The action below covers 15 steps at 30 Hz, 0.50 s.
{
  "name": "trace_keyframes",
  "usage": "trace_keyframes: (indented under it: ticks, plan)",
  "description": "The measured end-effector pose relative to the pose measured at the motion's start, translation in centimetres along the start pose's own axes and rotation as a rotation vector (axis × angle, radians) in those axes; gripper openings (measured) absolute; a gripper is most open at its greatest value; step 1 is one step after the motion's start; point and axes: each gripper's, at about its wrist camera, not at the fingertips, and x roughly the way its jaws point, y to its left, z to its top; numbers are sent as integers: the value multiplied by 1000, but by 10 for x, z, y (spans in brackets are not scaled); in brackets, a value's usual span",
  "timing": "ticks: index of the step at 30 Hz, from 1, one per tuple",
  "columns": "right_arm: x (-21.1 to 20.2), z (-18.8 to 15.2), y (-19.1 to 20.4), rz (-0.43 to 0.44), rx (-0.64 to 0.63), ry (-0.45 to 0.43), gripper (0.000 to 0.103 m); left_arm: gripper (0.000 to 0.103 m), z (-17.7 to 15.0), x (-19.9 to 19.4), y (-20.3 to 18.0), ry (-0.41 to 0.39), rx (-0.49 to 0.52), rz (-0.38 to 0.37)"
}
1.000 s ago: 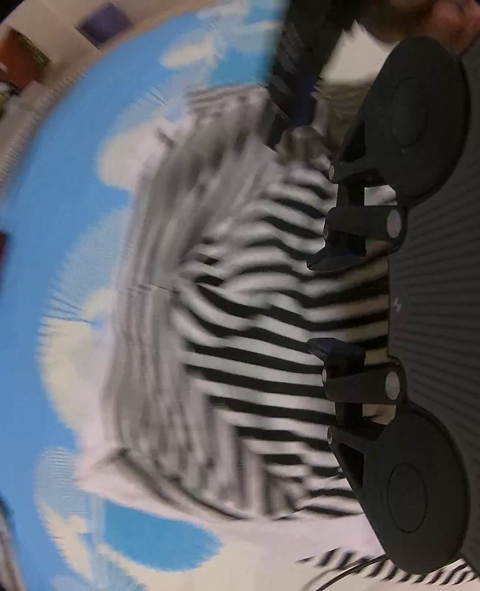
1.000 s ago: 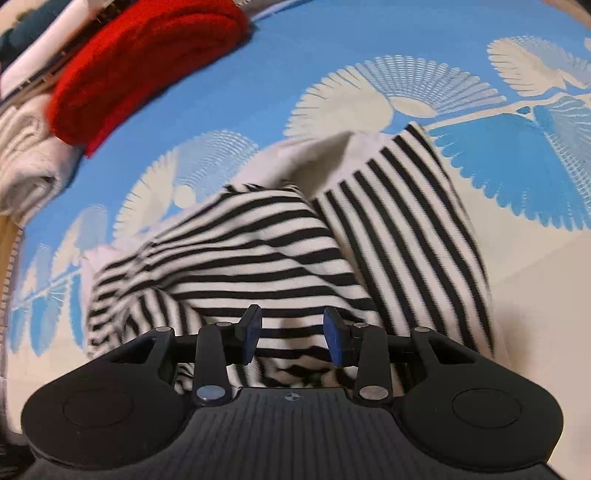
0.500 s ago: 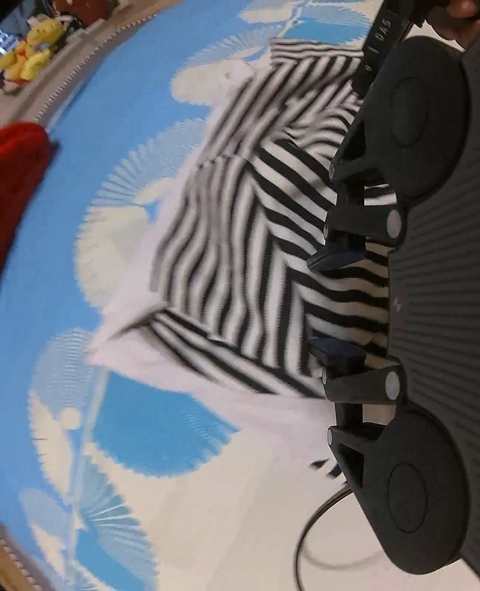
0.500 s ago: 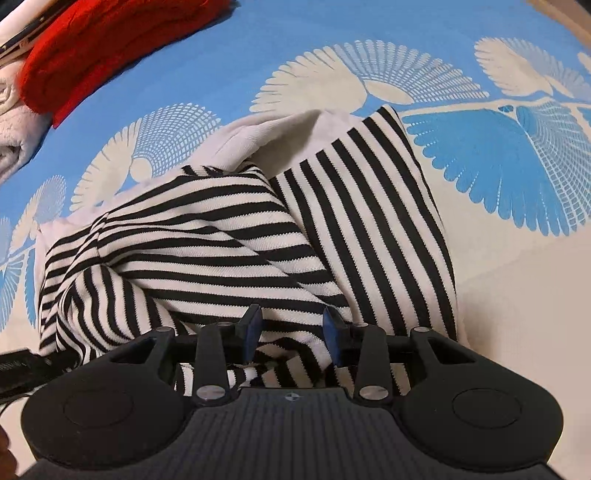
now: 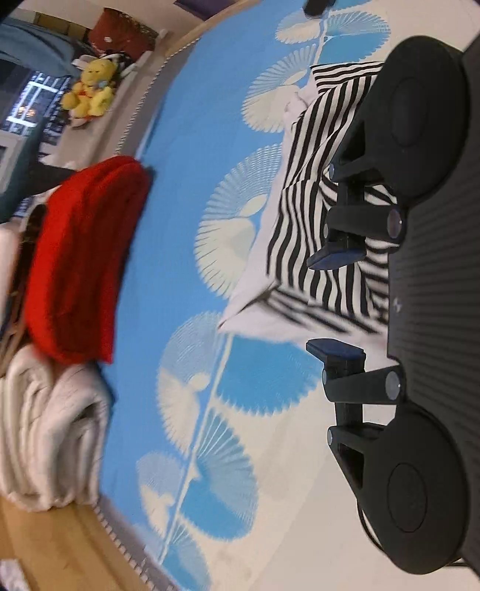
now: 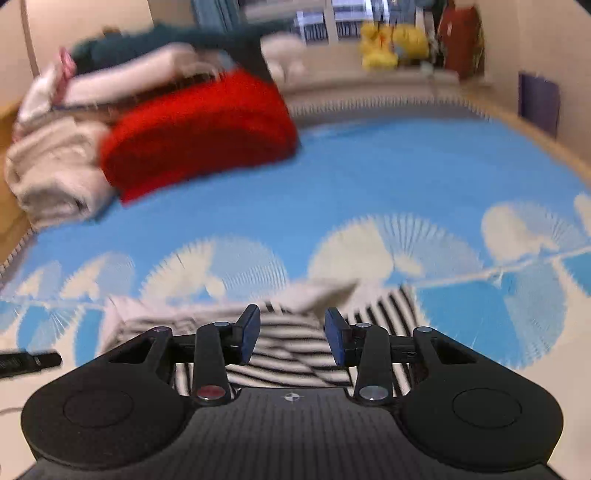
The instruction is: Fold small clothes
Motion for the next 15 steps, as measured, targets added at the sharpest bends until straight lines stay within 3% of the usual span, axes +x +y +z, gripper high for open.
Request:
trace_keyframes:
  ticks: [3, 7, 11, 15]
  plan:
    - [-45, -1, -1, 50, 16, -30, 41, 46, -3, -31, 3, -20, 21, 9]
    - [-111, -19, -8, 94, 6, -92, 41, 46, -19, -98, 0, -139, 83, -34]
    - [-168, -54, -26, 113, 17, -149, 42, 46, -59, -155, -1, -228, 132, -63]
    - [-203, -91, -46, 86, 30, -139, 45, 55, -118, -196, -3, -279, 211, -84]
